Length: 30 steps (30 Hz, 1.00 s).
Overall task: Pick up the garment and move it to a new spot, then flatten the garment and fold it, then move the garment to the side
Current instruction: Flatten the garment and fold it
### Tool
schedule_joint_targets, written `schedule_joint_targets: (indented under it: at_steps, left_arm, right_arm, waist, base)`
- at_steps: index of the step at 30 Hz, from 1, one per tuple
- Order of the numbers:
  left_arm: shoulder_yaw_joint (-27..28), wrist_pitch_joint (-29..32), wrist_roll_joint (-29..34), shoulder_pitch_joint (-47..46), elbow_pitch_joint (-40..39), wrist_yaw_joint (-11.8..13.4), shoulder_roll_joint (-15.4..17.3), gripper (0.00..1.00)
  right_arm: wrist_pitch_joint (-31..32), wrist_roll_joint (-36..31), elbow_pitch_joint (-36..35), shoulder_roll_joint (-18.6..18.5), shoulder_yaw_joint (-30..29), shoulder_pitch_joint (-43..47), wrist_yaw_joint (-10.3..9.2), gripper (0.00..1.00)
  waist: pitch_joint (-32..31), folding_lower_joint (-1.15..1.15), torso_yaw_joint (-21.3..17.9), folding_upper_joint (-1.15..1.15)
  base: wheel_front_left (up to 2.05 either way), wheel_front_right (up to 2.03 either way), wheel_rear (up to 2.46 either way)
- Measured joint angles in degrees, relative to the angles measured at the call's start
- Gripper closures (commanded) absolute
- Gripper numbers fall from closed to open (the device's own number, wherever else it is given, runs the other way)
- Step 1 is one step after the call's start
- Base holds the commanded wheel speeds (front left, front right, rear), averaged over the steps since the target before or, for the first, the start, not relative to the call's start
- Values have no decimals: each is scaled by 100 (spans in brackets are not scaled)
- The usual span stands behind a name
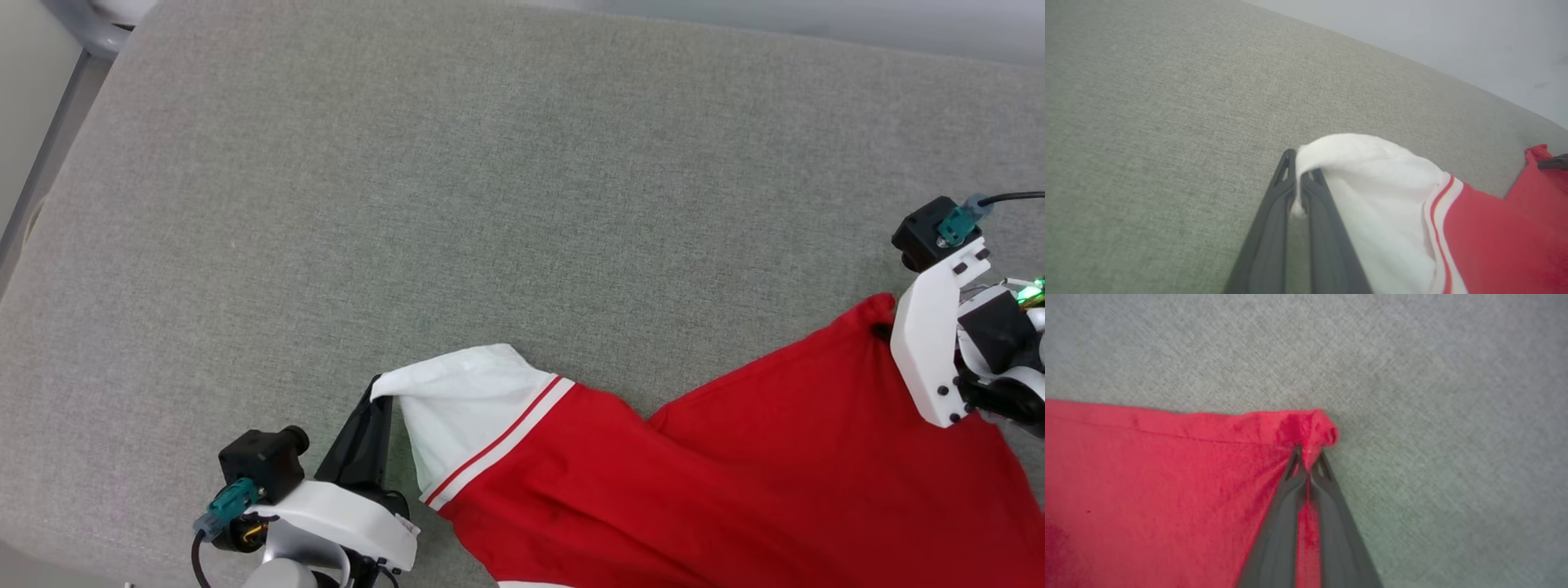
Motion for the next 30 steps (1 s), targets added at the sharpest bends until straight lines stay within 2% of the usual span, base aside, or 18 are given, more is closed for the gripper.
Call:
schedule_joint_targets:
  at_steps: [9, 17, 23, 30]
  left_arm:
    - [5, 21, 144, -122, -62, -27, 278, 100]
    - [182, 246, 213, -530, -623, 69, 610, 100]
    - [261, 649, 309, -1513, -1200, 82, 814, 100]
    - [223, 1060, 492, -3073, -1310, -52, 887, 100]
  right_arm:
    - [-1176, 377, -65, -13, -275, -93, 1, 100]
    - [-1906, 461, -465, -1, -719, 57, 2, 100]
    - [-2130, 358, -876, 77, -1429, 69, 0, 100]
    - [-2049, 1, -1441, 388, -2156, -210, 0, 100]
  waist:
    - [-456, 0, -179, 0]
    - [-978, 0, -489, 0]
    - [-1190, 0, -697, 0]
    - [-1013, 0, -832, 0]
  base:
    - [0, 0, 0]
    - [0, 0, 0]
    - [0, 0, 0]
    - [0, 0, 0]
